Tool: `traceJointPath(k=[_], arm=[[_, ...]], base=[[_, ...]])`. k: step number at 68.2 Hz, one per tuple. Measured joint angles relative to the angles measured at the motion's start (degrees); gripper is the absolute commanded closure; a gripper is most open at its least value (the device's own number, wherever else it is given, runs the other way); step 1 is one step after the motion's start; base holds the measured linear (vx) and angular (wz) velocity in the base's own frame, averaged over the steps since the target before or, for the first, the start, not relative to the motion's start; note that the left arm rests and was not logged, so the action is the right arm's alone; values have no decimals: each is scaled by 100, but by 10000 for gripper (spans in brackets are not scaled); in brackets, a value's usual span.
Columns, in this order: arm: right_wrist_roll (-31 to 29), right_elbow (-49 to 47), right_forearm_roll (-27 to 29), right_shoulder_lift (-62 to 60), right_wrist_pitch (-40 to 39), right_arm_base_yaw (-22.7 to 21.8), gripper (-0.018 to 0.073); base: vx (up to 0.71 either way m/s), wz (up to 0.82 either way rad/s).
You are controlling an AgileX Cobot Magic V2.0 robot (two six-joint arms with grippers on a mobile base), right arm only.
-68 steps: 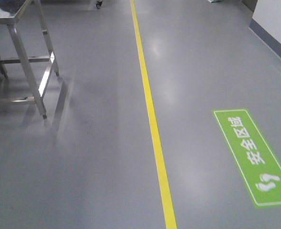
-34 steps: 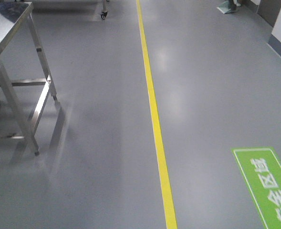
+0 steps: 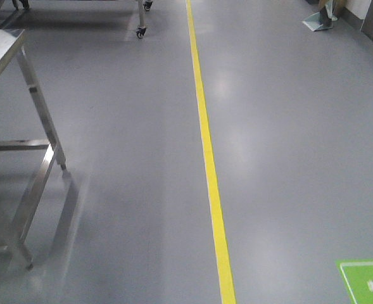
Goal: Pour parts from conveyor to right shelf
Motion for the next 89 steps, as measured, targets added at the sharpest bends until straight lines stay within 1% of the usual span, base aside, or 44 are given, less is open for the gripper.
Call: traceJointPath(k=[89], arm=[[0,0,0,0,0,0,565]], base=[[72,3]])
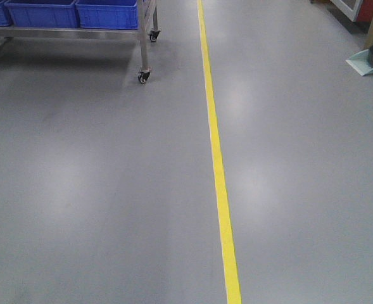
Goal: Pour parts from conveyor to right shelf
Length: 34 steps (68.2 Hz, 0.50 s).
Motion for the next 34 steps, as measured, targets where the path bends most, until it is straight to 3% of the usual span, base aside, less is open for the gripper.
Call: traceJointPath(k=[34], arm=[[0,0,0,0,0,0,565]], base=[[64,13]])
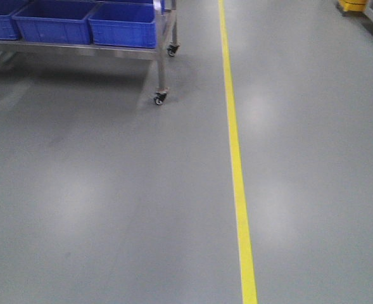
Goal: Pour parts from conveyor to right shelf
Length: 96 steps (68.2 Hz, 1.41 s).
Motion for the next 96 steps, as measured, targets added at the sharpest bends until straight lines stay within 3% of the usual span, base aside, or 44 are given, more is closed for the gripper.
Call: traceJointPath(k=[58,96], arm=[[0,0,0,0,0,0,565],[0,0,0,0,0,0,565]], base=[[63,39],[60,63]])
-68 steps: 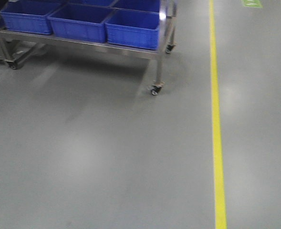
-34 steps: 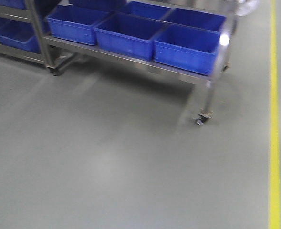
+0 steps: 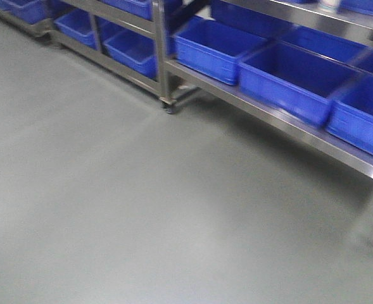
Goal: Pour parts from conveyor to right shelf
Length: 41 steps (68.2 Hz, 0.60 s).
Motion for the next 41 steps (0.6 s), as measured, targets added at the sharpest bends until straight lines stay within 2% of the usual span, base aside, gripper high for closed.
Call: traceJointPath(k=[23,41], arm=[[0,0,0,0,0,0,565],[0,0,0,0,6,0,565]], base=[[61,61],[61,41]])
